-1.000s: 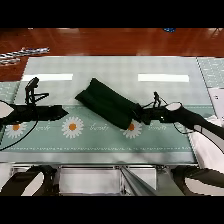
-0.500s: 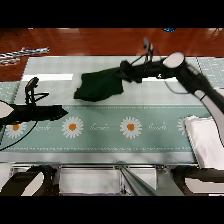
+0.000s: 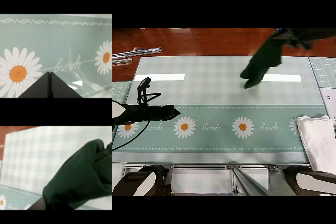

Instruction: Fold the shirts.

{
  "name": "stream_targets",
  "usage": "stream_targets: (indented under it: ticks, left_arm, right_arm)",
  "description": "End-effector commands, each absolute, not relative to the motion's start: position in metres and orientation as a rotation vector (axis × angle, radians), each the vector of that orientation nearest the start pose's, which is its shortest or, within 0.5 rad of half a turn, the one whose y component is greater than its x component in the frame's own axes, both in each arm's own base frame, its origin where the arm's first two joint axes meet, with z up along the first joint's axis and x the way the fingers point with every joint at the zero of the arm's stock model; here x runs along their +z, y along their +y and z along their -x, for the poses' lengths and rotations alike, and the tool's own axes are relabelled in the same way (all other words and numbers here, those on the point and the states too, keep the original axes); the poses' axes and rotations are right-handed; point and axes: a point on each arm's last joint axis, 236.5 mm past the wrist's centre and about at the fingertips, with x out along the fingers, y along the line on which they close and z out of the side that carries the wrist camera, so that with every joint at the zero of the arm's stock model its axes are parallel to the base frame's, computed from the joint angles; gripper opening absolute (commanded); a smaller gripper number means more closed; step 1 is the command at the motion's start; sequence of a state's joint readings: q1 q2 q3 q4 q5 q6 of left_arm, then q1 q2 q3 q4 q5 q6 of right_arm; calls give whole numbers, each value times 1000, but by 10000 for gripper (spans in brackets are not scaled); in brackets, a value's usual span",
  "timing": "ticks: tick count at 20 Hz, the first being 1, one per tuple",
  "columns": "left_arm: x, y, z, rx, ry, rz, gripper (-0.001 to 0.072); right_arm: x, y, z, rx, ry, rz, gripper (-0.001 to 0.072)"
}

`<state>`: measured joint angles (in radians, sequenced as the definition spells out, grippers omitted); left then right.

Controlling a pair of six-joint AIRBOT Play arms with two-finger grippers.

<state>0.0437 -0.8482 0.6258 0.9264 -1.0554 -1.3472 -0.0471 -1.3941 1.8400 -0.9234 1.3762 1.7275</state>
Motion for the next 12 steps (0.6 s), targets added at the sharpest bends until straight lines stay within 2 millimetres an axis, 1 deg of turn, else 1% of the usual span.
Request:
stream_targets:
  ticks: [1, 3, 5, 7, 10, 12]
  left_arm:
    - [5, -112, -276, -376, 1170, 463, 17]
    - [6, -114, -276, -378, 1169, 471, 17]
    - [9, -118, -277, -389, 1162, 497, 17]
    - [12, -121, -278, -398, 1156, 519, 17]
    - [14, -121, -282, -392, 1138, 526, 17]
    - [14, -120, -285, -387, 1127, 526, 17]
  right_arm:
    - [260, 41, -398, 239, 963, -573, 32]
    - [264, -3, -374, 93, 960, -569, 31]
    - [265, -44, -344, -51, 975, -573, 31]
    - [255, -70, -306, -169, 1049, -590, 32]
    - [249, -108, -259, -392, 1033, -611, 32]
    - [234, -124, -225, -514, 1040, -656, 32]
